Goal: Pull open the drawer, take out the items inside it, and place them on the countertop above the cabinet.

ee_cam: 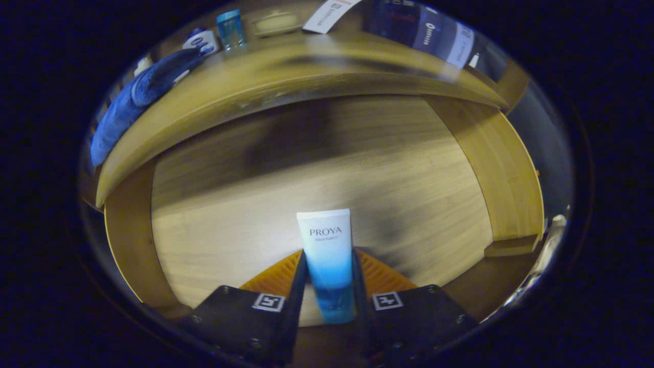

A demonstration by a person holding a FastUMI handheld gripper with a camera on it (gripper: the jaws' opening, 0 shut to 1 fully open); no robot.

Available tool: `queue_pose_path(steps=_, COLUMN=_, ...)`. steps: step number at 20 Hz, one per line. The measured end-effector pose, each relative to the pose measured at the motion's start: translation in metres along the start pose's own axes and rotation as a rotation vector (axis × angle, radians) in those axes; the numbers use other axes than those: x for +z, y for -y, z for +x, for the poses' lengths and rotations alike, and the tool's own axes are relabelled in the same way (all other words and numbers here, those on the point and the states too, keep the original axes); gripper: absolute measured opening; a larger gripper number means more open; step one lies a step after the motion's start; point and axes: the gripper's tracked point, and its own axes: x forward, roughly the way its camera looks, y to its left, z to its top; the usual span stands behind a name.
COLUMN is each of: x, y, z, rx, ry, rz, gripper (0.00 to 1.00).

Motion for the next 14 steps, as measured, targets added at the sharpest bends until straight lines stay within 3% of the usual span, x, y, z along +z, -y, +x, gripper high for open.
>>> queue_pose_path(steps=5, x=0.017, y=0.003, z=-0.021, rx=-0.017, ry=0.113, rz=-0.01, gripper=0.47)
queue_pose_path(steps=9, x=0.043, y=0.007, z=-0.071, rx=0.01, ry=0.294, rz=0.037, gripper=0.47)
queue_pose_path(steps=14, x=0.071, y=0.015, z=-0.124, rx=-0.055, ry=0.409, rz=-0.002, gripper=0.47)
